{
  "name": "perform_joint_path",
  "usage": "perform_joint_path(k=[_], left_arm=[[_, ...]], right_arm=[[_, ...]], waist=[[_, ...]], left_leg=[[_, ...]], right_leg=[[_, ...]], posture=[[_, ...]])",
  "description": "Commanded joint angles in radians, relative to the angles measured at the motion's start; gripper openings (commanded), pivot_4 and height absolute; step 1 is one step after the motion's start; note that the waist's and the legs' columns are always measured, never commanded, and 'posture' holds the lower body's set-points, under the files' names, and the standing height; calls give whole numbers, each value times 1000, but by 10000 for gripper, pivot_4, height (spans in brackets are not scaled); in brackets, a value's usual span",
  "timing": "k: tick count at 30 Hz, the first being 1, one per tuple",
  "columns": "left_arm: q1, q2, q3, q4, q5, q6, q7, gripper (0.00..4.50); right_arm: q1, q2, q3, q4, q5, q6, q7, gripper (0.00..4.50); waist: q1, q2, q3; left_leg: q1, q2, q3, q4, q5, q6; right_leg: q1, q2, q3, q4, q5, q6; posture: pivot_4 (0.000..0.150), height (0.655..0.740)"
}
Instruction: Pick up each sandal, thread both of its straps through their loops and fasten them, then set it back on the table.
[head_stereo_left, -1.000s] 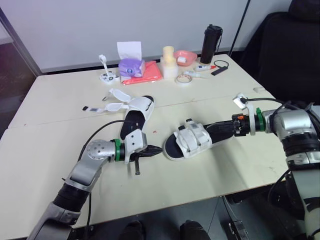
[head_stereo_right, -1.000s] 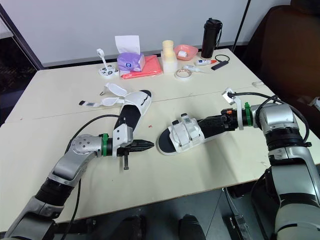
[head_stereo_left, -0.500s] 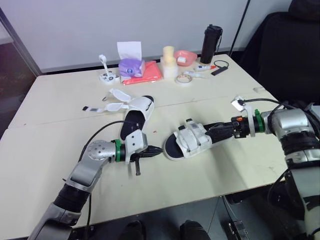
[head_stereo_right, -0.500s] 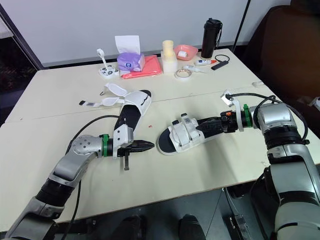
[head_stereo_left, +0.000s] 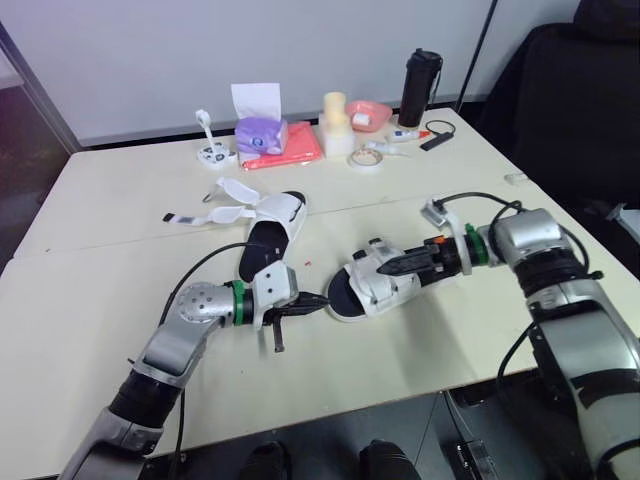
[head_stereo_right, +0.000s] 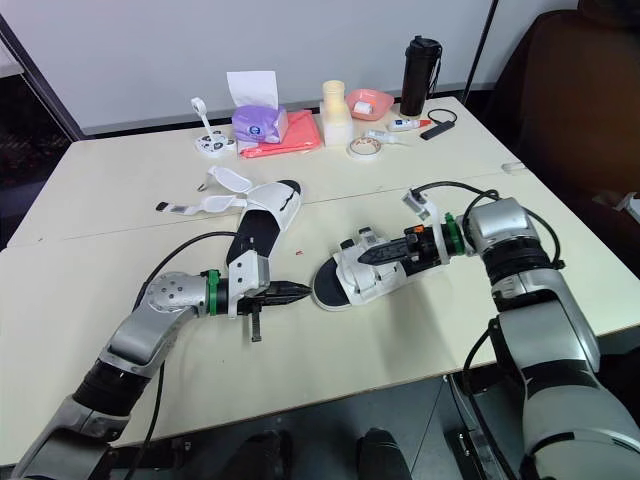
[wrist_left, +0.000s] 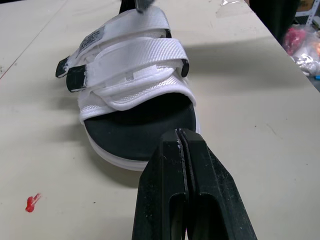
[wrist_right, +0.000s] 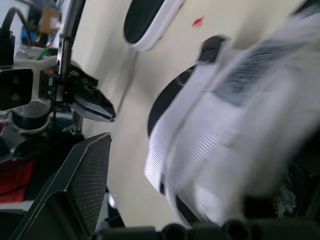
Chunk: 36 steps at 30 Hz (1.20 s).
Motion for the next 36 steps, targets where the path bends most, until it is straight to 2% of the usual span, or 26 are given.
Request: perform_joint_path(k=[1, 3, 4, 5, 11, 12, 14, 18, 23, 25, 27, 30, 36], left_arm=[[5, 2, 6, -50, 0, -8, 15, 0], [10, 3, 9, -55, -1, -7, 22, 0], [12, 4, 9, -58, -1, -7, 24, 0], [14, 4, 8, -60, -2, -5, 26, 0], [20, 0, 3, -71, -2, -1, 37, 0], [19, -1, 2, -71, -3, 0, 39, 0], [19, -4, 1, -70, -3, -1, 44, 0], [24, -8, -2, -77, -3, 1, 53, 0], [29, -18, -6, -79, -3, 2, 61, 0], [28, -23, -10, -76, -3, 3, 63, 0], [26, -28, -13, -73, -4, 2, 65, 0], [21, -34, -16, -71, -4, 3, 69, 0], [18, -27, -4, -72, -1, 3, 80, 0]], right_arm=[[-37, 14, -8, 11, 3, 15, 10, 44459], [-42, 36, -23, 28, 5, 14, -12, 44459], [-47, 45, -33, 41, 6, 12, -24, 39488], [-56, 54, -47, 58, 9, 13, -40, 37285], [-77, 63, -96, 97, 19, 18, -81, 6729], [-76, 60, -109, 93, 24, 27, -92, 2967], [-76, 58, -153, 89, 37, 39, -138, 2967], [-101, 75, -340, 111, 80, 22, -368, 2967], [-197, 123, -728, 253, 213, -160, -957, 2967], [-222, 151, -863, 320, 264, -356, -1217, 2967], [-239, 172, -959, 378, 310, -508, -1400, 2967], [-251, 208, -1042, 442, 353, -686, -1545, 2967], [-274, 265, -1122, 500, 396, -852, -1645, 2967]], waist=[[1, 0, 0], [1, 0, 0], [1, 0, 0], [0, 0, 0], [0, 0, 0], [1, 0, 0], [1, 0, 0], [1, 0, 0], [0, 0, 0], [1, 0, 0], [3, 0, 0], [0, 0, 0], [-11, 0, 0]], left_leg=[[0, 0, 0, 0, 0, 0], [0, 0, 0, 0, 0, 0], [0, 0, 0, 0, 0, 0], [0, 0, 0, 0, 0, 0], [0, 0, 0, 0, 0, 0], [0, 0, 0, 0, 0, 0], [0, 0, 0, 0, 0, 0], [0, 0, 0, 0, 0, -1], [0, 0, 0, 0, 1, -1], [0, 0, 0, -1, 1, -1], [0, 0, 1, -1, 1, -1], [0, 0, 1, -1, 1, -1], [-1, 0, 4, -2, 1, -1]], right_leg=[[0, 0, 0, 0, 0, 0], [0, 0, 0, 0, 0, 0], [0, 0, 0, 0, 0, 0], [0, 0, 0, 0, 0, 0], [0, 0, 0, 1, 0, 0], [0, 0, 0, 1, 0, 0], [0, 0, 0, 1, 0, 0], [0, 0, 0, 1, 0, 0], [-1, 0, 0, 1, 0, 0], [-1, 0, 1, 2, 0, 0], [-1, 0, 1, 2, 0, 0], [-1, 0, 1, 1, 0, 0], [-3, 0, 5, 2, 0, 0]], posture=[[1500, 7400], [1500, 7400], [1500, 7400], [1500, 7400], [1500, 7400], [1500, 7400], [1500, 7400], [1500, 7400], [1500, 7400], [1500, 7400], [1500, 7400], [1500, 7400], [1500, 7400]])
